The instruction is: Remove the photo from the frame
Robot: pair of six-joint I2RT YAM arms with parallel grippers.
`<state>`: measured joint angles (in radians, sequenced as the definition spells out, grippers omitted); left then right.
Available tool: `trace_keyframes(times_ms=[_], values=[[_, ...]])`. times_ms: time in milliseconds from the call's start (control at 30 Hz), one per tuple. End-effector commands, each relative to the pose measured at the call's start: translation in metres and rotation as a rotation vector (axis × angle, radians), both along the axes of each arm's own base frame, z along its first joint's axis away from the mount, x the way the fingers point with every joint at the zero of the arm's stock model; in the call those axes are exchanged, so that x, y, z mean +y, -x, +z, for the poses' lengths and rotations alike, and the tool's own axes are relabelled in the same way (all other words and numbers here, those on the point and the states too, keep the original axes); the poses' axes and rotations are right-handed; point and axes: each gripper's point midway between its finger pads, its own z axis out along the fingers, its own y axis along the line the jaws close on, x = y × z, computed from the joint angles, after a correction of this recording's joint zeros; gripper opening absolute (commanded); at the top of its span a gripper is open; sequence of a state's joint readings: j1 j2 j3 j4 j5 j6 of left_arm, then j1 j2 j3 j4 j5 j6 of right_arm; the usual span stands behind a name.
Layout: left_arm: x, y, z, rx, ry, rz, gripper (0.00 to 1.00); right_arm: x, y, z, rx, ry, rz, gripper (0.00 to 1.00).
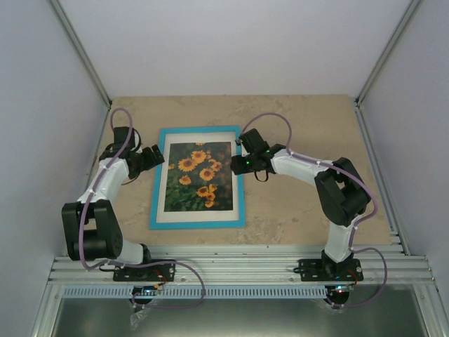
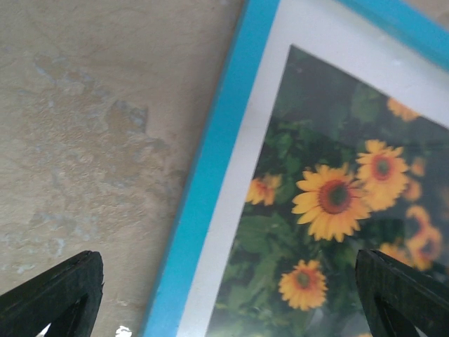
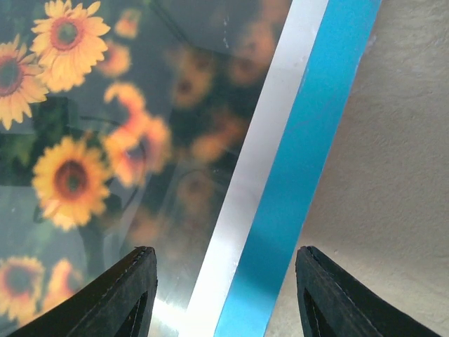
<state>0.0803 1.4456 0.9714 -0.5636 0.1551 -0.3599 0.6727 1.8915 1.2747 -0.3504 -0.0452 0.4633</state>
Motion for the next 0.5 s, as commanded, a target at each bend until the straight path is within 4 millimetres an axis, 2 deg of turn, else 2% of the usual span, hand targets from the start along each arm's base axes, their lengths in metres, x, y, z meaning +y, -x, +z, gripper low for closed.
trace_keyframes(times_ms=[0, 300, 467], values=[[0.009, 0.003, -0.016, 0.092, -0.121, -0.004, 1.0, -0.006, -0.011, -0.009, -0.048, 0.115, -0.036, 0.56], [0.0, 0.003, -0.044, 0.196, -0.145, -0.042, 0.99, -0.013, -0.014, -0.025, -0.059, 0.178, -0.07, 0.51], [0.0, 0.001, -0.054, 0.23, -0.139, -0.035, 0.94, -0.009, -0.014, -0.03, -0.063, 0.187, -0.066, 0.49]])
